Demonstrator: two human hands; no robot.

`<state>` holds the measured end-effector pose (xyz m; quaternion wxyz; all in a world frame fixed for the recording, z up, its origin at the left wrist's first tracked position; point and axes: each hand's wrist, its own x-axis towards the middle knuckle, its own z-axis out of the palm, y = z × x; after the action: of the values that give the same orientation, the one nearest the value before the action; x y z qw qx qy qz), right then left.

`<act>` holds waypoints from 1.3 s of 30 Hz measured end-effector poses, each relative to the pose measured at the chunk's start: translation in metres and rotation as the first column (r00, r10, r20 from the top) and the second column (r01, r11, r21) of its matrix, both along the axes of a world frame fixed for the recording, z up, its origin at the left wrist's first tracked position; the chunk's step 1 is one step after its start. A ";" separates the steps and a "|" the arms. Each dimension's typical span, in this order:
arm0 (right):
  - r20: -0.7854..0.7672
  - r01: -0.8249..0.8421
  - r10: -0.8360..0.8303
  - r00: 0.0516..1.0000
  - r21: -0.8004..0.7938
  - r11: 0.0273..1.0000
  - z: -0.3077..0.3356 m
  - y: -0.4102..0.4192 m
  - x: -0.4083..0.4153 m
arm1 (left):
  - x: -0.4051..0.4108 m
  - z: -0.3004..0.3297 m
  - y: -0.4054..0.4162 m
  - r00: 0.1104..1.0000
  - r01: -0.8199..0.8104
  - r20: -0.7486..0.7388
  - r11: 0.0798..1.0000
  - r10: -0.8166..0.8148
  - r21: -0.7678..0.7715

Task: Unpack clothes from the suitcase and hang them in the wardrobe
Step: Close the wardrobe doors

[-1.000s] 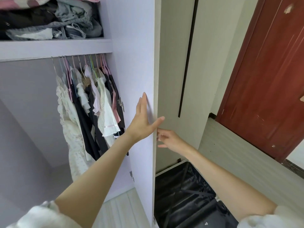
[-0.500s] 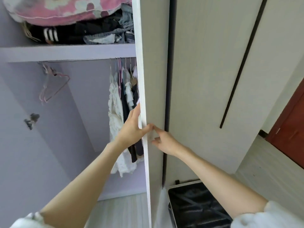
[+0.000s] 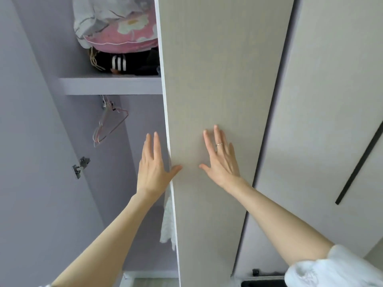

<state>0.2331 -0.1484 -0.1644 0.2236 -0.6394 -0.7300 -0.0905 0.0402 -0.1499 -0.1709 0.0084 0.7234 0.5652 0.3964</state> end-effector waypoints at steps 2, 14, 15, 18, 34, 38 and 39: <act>0.030 0.025 -0.026 0.999 0.019 0.999 0.000 0.019 -0.008 | -0.009 0.004 0.023 0.995 -0.028 -0.088 0.994 0.037 0.102; 0.242 0.183 -0.229 0.943 0.196 0.963 -0.010 0.101 -0.012 | -0.012 -0.003 0.132 0.884 0.009 -0.445 0.946 0.143 0.323; 0.248 0.199 -0.242 0.938 0.188 0.962 -0.009 0.105 -0.013 | -0.011 -0.002 0.138 0.891 0.012 -0.434 0.950 0.132 0.313; 0.260 0.223 -0.254 0.931 0.144 0.964 -0.010 0.117 -0.016 | -0.007 -0.002 0.153 0.903 0.011 -0.415 0.961 0.109 0.276; 0.157 0.103 -0.085 0.984 -0.110 0.989 0.002 0.110 -0.024 | -0.005 0.009 0.141 0.929 0.092 -0.350 0.990 -0.123 -0.103; 0.011 -0.022 0.024 1.000 -0.179 0.984 0.007 0.082 -0.040 | -0.028 0.008 0.095 0.987 -0.063 -0.151 0.991 0.045 -0.116; -0.017 -0.058 0.056 0.998 -0.183 0.981 0.007 0.073 -0.044 | -0.036 0.007 0.081 0.990 -0.096 -0.114 0.987 0.082 -0.127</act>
<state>0.1893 -0.0750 -0.1573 0.1706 -0.6366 -0.7520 -0.0128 0.0042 -0.0686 -0.1644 0.0079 0.7158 0.6216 0.3181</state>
